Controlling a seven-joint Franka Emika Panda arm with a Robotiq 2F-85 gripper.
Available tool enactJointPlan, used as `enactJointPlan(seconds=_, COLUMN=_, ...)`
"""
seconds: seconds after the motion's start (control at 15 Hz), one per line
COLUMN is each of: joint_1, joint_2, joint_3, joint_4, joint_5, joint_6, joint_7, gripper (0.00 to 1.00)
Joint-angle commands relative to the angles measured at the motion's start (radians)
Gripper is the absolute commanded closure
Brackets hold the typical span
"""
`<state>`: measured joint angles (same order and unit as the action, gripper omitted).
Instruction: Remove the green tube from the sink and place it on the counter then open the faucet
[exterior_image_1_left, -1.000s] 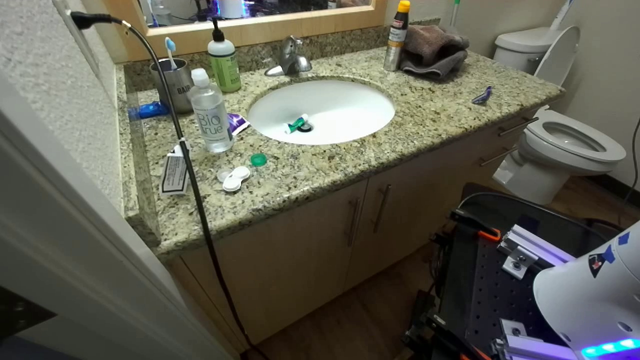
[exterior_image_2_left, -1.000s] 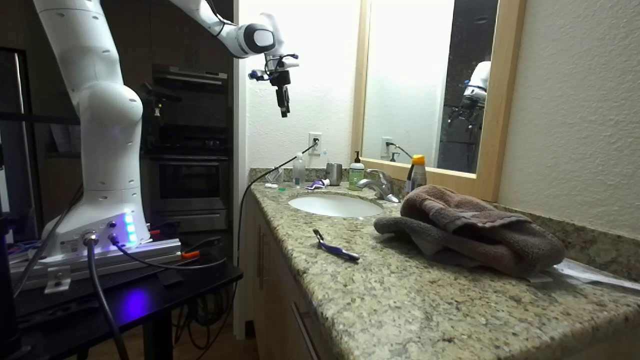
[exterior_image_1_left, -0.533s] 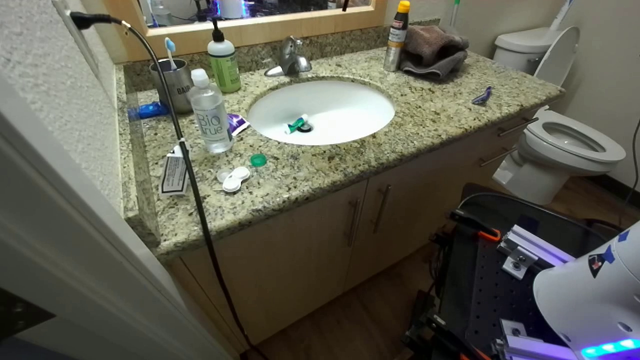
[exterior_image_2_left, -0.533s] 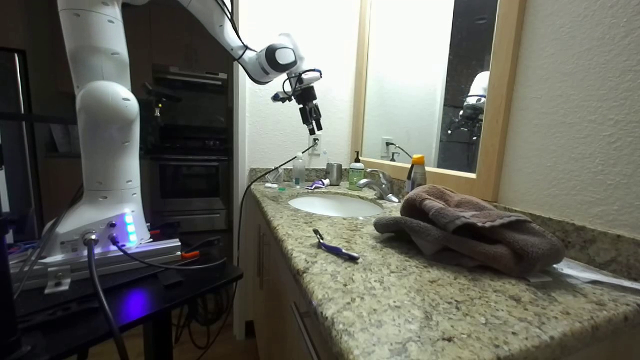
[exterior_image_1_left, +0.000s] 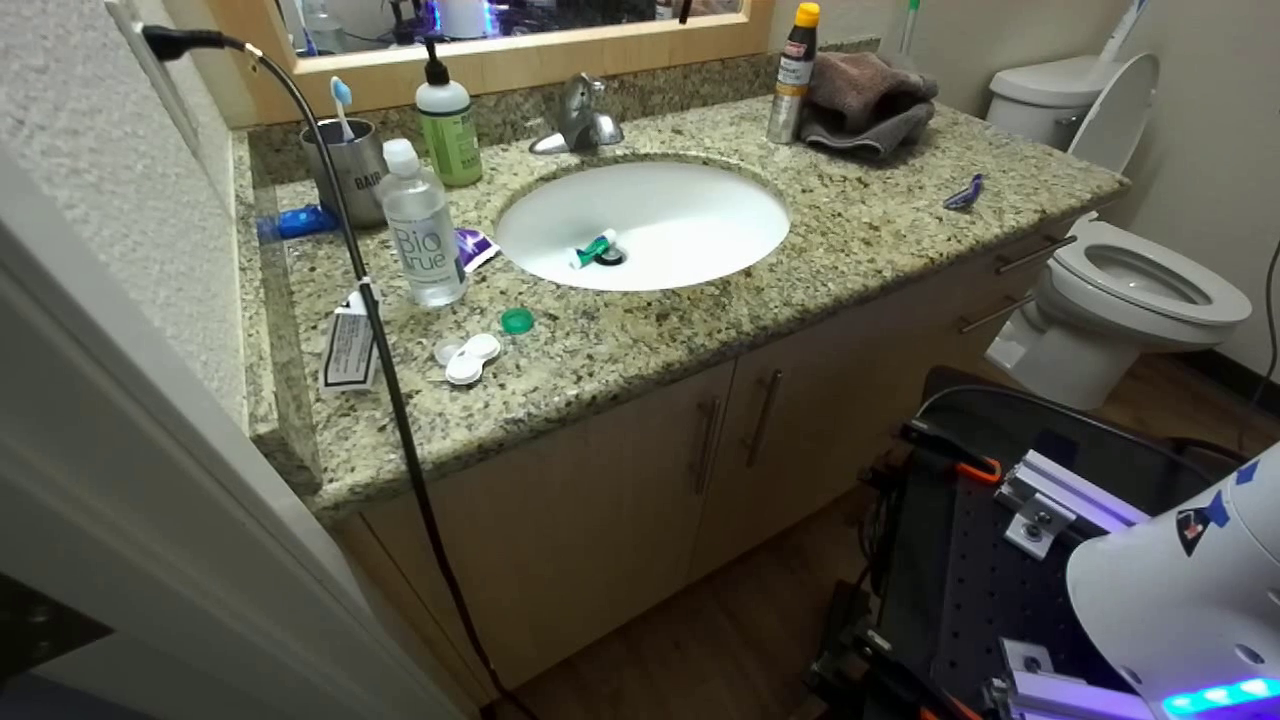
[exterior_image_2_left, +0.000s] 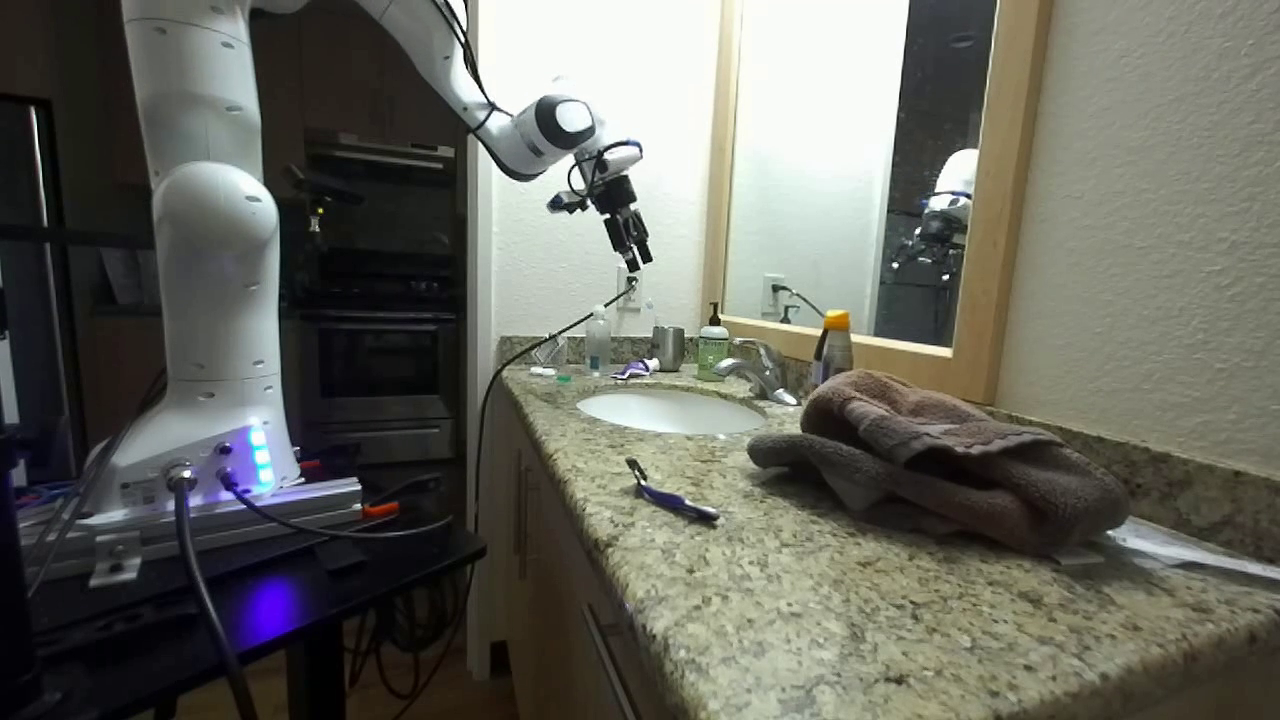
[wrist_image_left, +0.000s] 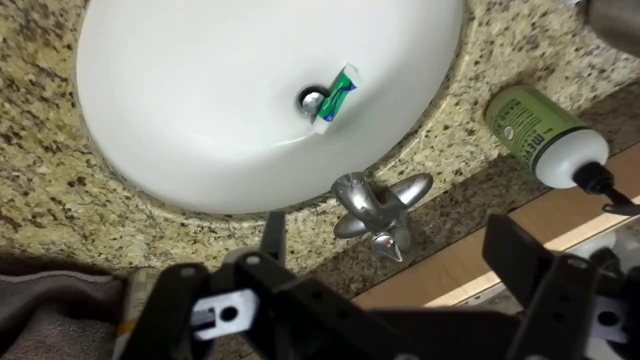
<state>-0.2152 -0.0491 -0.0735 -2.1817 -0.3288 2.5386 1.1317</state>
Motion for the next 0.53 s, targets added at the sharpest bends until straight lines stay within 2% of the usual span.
enactJointPlan(seconds=0.0, joint_1=-0.002, joint_2=0.118, joint_3=-0.038, joint_4=-0.002, joint_5=-0.280, joint_6=0.105, joint_7=0.259, gripper=0.00)
enactJointPlan(seconds=0.2, joint_1=0.044, joint_2=0.194, joint_3=-0.089, joint_4=0.015, joint_5=-0.452, joint_6=0.064, joint_7=0.438, gripper=0.00)
enactJointPlan(seconds=0.47, joint_1=0.088, joint_2=0.279, joint_3=-0.111, joint_4=0.029, joint_5=-0.471, joint_6=0.026, joint_7=0.472, gripper=0.00)
